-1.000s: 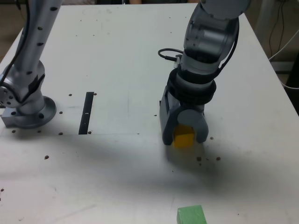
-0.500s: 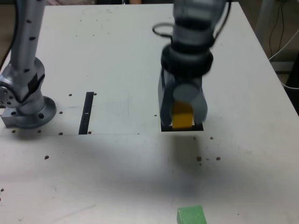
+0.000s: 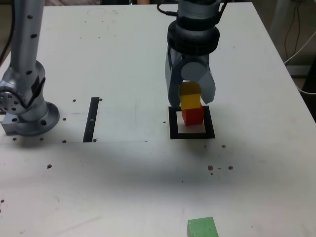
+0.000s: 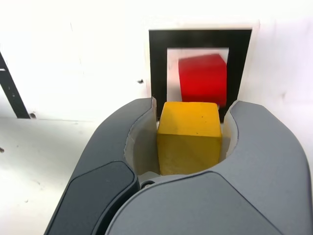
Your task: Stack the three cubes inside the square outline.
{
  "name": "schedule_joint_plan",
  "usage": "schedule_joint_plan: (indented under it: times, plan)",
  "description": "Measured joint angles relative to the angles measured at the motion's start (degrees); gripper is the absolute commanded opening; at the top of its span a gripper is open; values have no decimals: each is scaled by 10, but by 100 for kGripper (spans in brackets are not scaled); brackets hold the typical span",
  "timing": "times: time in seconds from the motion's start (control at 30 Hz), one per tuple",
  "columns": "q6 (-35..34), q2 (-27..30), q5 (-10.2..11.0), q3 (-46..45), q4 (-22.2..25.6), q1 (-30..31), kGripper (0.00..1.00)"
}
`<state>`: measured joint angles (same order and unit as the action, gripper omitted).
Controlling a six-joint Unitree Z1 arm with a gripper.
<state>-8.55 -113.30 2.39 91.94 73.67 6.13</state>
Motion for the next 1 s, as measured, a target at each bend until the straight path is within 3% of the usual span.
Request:
schedule_joint_plan:
  times: [0.27, 0.67, 0.8, 1.0]
  plan:
    - [21, -11, 8, -1, -10, -32, 17]
    - [21, -26, -2, -8, -20, -32, 19]
    - [21, -27, -2, -8, -20, -32, 30]
    - [22, -33, -4, -11, -20, -32, 56]
